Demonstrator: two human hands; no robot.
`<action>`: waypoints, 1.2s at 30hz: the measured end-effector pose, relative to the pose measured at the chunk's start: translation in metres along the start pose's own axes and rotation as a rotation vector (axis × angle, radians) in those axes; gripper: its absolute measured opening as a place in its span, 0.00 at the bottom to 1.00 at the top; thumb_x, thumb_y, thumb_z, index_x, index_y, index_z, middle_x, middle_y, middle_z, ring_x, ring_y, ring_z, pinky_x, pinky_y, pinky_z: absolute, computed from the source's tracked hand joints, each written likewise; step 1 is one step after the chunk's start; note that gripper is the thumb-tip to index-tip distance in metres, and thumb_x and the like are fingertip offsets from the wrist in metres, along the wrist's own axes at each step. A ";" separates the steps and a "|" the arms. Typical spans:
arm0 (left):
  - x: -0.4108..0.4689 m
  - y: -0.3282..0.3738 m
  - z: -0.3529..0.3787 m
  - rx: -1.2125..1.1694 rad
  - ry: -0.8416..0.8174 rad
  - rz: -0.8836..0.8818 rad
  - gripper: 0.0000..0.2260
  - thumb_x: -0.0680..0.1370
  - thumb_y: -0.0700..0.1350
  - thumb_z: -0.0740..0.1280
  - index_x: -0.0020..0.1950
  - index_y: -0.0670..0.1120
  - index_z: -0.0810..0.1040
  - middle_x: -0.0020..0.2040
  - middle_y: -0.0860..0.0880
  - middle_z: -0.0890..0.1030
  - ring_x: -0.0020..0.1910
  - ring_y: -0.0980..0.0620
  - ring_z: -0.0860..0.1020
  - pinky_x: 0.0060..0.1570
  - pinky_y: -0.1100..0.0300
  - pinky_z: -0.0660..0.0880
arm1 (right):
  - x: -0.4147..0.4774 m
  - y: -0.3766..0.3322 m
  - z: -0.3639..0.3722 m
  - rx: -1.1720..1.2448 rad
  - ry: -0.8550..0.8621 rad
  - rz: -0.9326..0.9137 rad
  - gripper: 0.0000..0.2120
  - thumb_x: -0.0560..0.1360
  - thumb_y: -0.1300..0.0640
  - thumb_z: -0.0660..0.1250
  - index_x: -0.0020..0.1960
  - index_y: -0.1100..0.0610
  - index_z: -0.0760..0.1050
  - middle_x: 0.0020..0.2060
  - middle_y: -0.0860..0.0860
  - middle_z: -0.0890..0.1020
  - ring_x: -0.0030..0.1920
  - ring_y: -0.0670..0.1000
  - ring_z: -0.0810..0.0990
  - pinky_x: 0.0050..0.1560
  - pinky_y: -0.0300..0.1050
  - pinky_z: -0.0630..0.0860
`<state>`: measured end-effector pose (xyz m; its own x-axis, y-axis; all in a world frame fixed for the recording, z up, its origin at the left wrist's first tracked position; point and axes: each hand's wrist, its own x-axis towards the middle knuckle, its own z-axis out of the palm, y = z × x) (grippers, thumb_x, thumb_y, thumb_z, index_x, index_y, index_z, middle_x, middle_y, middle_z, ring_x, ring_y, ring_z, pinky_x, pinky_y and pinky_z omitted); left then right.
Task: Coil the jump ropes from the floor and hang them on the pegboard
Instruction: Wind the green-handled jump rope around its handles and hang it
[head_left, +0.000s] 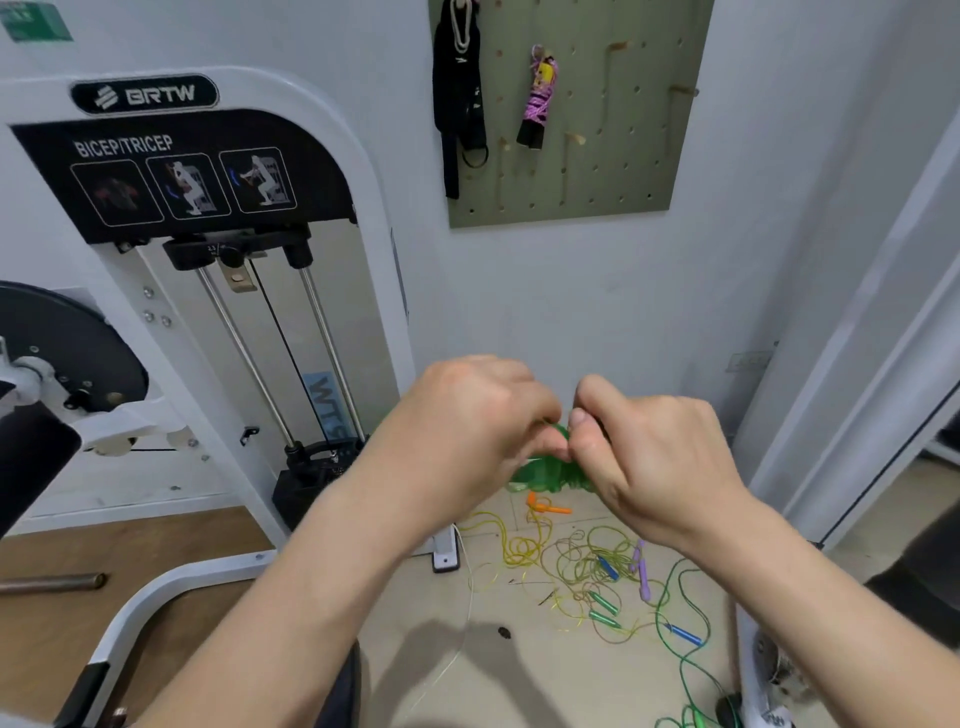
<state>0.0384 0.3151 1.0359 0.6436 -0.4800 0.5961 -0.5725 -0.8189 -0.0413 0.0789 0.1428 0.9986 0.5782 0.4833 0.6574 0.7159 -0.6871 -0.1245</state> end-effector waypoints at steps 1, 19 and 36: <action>0.003 -0.002 -0.002 -0.088 -0.013 -0.037 0.14 0.73 0.55 0.65 0.38 0.46 0.83 0.32 0.50 0.79 0.30 0.51 0.76 0.29 0.61 0.72 | 0.002 0.002 -0.004 0.029 0.009 -0.037 0.13 0.75 0.51 0.54 0.37 0.56 0.69 0.19 0.52 0.71 0.21 0.60 0.71 0.23 0.42 0.62; 0.002 0.011 0.033 0.155 0.135 -0.016 0.17 0.79 0.55 0.62 0.37 0.45 0.79 0.28 0.50 0.75 0.27 0.48 0.72 0.24 0.56 0.69 | 0.014 0.025 -0.019 0.897 -0.646 0.774 0.26 0.79 0.35 0.51 0.47 0.54 0.77 0.38 0.56 0.82 0.28 0.52 0.79 0.27 0.38 0.70; -0.001 -0.007 0.019 -0.129 -0.220 -0.431 0.15 0.71 0.54 0.73 0.55 0.51 0.81 0.44 0.52 0.84 0.45 0.52 0.80 0.49 0.56 0.75 | 0.009 0.019 -0.002 0.510 -0.382 0.232 0.16 0.73 0.59 0.73 0.58 0.47 0.76 0.49 0.44 0.79 0.48 0.41 0.77 0.50 0.29 0.70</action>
<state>0.0514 0.3153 1.0202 0.9194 -0.1731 0.3531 -0.2802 -0.9184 0.2792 0.0975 0.1333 1.0035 0.7697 0.5765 0.2743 0.5975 -0.4992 -0.6276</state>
